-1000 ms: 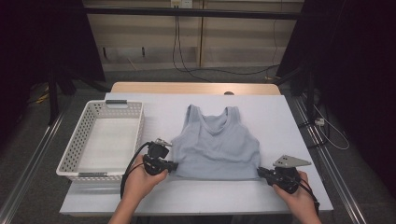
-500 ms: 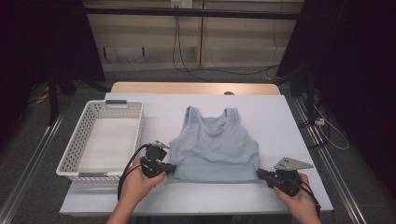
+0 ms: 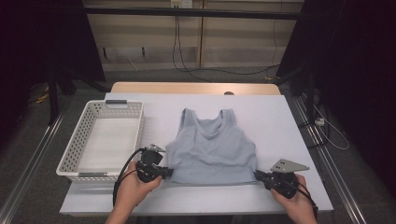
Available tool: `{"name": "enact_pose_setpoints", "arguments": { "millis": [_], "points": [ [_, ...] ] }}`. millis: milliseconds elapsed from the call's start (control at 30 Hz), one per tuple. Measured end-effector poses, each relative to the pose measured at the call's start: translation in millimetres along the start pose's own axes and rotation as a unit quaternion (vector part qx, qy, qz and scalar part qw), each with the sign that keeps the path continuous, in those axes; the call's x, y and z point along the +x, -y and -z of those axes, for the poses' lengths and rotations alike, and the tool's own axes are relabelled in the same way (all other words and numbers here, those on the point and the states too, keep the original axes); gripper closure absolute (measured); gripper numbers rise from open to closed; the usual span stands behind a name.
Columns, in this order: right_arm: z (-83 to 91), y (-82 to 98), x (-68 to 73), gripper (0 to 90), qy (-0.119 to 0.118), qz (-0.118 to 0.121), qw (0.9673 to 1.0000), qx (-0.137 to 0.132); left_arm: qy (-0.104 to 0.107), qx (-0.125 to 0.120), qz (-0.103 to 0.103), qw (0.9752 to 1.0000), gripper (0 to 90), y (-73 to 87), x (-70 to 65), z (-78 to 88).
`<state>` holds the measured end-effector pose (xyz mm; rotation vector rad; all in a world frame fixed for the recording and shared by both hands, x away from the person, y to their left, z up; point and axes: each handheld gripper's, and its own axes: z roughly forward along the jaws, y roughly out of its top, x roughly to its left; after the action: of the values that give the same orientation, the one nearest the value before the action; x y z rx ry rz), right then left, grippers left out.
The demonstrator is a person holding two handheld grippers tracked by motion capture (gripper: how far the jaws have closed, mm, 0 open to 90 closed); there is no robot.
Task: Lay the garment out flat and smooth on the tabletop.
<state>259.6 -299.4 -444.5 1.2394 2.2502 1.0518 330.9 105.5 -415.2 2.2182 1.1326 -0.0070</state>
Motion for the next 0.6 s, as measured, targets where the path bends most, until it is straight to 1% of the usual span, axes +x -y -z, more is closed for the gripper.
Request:
{"name": "enact_pose_setpoints", "arguments": {
  "millis": [100,133,233,267,333,367,433,500,567,600],
  "points": [
    [1.8,2.8,-2.1,87.0,-0.008,-0.007,0.9999,-0.005,-0.002,-0.002,-0.004,1.0,86.7,0.0,-0.6,-0.1],
    [1.5,3.4,-2.6,86.9,-0.009,-0.007,0.9999,-0.004,-0.002,-0.004,-0.001,1.0,86.5,-0.2,-0.5,-0.5],
    [0.5,3.4,-2.4,85.8,-0.008,-0.003,1.0,-0.004,0.001,-0.003,-0.002,1.0,85.7,-1.7,0.4,-1.0],
    [0.5,3.3,-2.2,85.3,-0.01,-0.001,0.9999,-0.003,0.001,-0.002,-0.004,1.0,84.5,-2.3,0.9,-0.7],
    [1.2,3.3,-2.4,84.1,-0.01,-0.002,0.9999,-0.003,0.002,-0.009,-0.001,1.0,81.1,-3.4,2.2,0.0],
    [2.1,3.2,-3.0,82.1,-0.009,-0.002,0.9999,-0.005,0.006,-0.01,0.001,0.9999,80.3,-3.9,3.3,0.9],
    [4.2,3.3,-4.3,80.7,-0.007,-0.004,0.9999,-0.01,0.005,-0.015,0.002,0.9999,77.7,-5.1,4.7,1.8],
    [6.8,3.4,-6.5,74.1,-0.002,-0.011,0.9998,-0.017,0.003,-0.013,0.0,0.9999,72.6,-7.4,5.5,2.2],
    [8.6,2.6,-8.5,61.7,0.009,-0.021,0.9994,-0.027,0.003,-0.018,-0.001,0.9998,66.6,-10.7,5.0,1.9],
    [9.2,2.0,-9.3,61.0,0.01,-0.025,0.9992,-0.03,0.002,-0.015,-0.006,0.9999,66.5,-12.6,4.7,2.1]
  ]
}}
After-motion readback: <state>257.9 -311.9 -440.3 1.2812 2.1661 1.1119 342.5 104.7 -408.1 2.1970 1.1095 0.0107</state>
